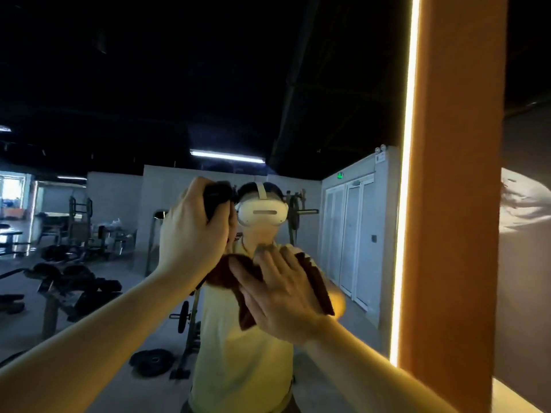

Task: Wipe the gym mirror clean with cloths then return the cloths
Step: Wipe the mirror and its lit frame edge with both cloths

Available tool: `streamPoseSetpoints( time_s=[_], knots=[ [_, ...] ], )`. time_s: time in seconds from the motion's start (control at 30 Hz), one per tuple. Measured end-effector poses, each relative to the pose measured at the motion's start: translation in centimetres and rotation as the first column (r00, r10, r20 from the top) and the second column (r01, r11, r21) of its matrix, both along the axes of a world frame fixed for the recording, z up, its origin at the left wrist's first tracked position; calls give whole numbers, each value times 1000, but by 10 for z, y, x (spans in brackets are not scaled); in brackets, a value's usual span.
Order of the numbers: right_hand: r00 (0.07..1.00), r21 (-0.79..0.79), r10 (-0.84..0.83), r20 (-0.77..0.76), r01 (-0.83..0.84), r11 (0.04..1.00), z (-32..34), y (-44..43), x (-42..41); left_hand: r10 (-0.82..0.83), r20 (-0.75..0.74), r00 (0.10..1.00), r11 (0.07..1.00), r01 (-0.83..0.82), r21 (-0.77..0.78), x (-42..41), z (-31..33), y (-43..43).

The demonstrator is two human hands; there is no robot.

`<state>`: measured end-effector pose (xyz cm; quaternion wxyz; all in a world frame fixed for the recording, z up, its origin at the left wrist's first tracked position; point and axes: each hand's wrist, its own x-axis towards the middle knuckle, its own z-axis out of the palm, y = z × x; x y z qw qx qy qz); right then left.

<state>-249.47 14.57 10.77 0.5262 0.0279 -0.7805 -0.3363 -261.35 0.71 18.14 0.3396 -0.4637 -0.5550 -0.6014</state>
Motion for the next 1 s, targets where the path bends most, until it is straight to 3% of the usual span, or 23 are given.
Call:
streamPoseSetpoints(
  time_s=[0.03, 0.1, 0.17, 0.23, 0.3, 0.4, 0.5, 0.63, 0.73, 0.8, 0.87, 0.93, 1.0],
  knots=[
    [994, 103, -47, 102, 37, 994, 2, 9, 19, 10, -34, 999, 999, -11, -30, 6, -1, 5],
    [987, 174, -141, 75, 126, 977, 36, 29, 55, 32, -101, 994, 997, -39, -66, 17, -5, 12],
    [966, 64, -179, -189, 194, 979, 101, 47, 83, 67, -165, 984, 993, -82, -89, 25, -7, 19],
    [854, -77, -267, -446, 261, 962, 168, 56, 105, 95, -215, 972, 986, -122, -116, 30, -9, 26],
    [766, -201, -356, -536, 294, 934, 197, 57, 108, 104, -231, 967, 985, -133, -114, 33, -12, 31],
    [731, -319, -308, -609, 130, 939, 159, 59, 87, 95, -252, 963, 990, -119, -79, 31, -18, 33],
    [809, -335, -189, -557, -10, 942, 43, 56, 76, 86, -281, 956, 986, -121, -111, 32, -35, 36],
    [930, -302, -248, -270, 163, 939, -73, 46, 97, 85, -371, 925, 968, -165, -188, 37, -52, 36],
    [939, -163, -305, -161, 279, 946, -15, 56, 124, 108, -400, 910, 959, -201, -197, 39, -57, 34],
    [881, -224, -343, -326, 281, 933, 61, 61, 137, 115, -407, 906, 962, -204, -184, 40, -57, 33],
    [767, -304, -390, -509, 263, 915, 125, 64, 143, 102, -408, 907, 959, -198, -201, 38, -57, 31],
    [704, -366, -386, -596, 189, 911, 136, 62, 125, 95, -408, 908, 954, -201, -225, 34, -63, 26],
    [704, -387, -312, -638, 57, 920, 87, 53, 90, 99, -408, 908, 954, -202, -220, 27, -75, 20]
  ],
)
